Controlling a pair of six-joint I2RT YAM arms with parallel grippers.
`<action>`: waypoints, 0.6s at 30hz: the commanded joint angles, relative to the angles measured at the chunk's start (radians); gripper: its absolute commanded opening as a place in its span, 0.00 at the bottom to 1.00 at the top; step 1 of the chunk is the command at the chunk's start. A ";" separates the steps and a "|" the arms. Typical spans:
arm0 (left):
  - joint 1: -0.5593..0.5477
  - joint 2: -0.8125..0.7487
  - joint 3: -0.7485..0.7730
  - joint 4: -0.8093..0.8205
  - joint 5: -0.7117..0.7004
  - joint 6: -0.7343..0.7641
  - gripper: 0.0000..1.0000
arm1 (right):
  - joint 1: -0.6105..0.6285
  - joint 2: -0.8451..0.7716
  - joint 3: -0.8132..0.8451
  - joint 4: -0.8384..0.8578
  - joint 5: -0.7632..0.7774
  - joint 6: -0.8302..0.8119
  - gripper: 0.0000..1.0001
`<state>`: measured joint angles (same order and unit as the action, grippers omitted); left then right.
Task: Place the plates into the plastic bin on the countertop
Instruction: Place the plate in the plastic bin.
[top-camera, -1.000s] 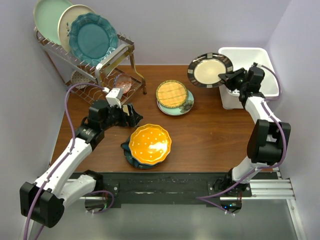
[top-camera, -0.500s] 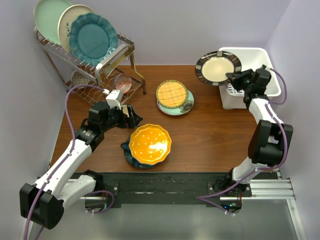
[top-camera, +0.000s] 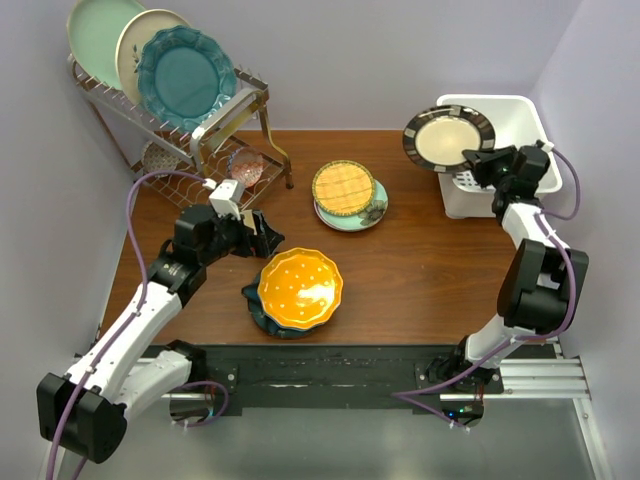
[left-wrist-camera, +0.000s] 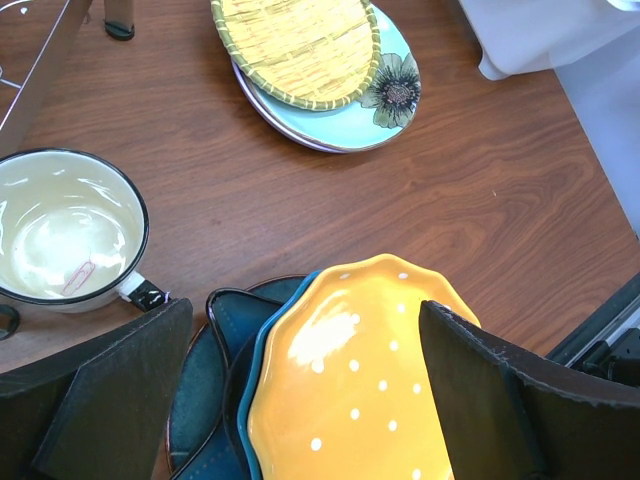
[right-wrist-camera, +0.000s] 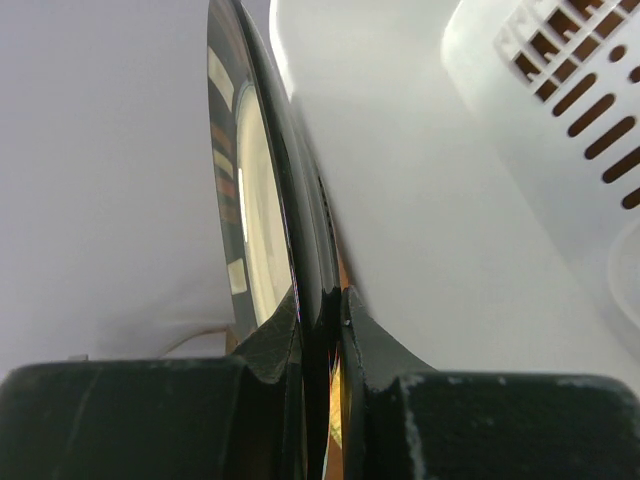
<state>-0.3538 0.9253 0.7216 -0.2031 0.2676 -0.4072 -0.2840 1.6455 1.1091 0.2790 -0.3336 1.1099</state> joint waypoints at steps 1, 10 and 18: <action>0.004 -0.011 -0.008 0.033 0.010 0.008 1.00 | -0.032 -0.115 0.032 0.210 0.025 0.064 0.00; 0.004 -0.013 -0.019 0.037 0.016 0.004 1.00 | -0.064 -0.135 0.017 0.187 0.091 0.048 0.00; 0.004 -0.003 -0.028 0.054 0.030 -0.002 1.00 | -0.092 -0.154 0.020 0.146 0.166 0.005 0.00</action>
<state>-0.3538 0.9257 0.6991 -0.1959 0.2760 -0.4080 -0.3569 1.5787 1.1027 0.2745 -0.2108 1.0988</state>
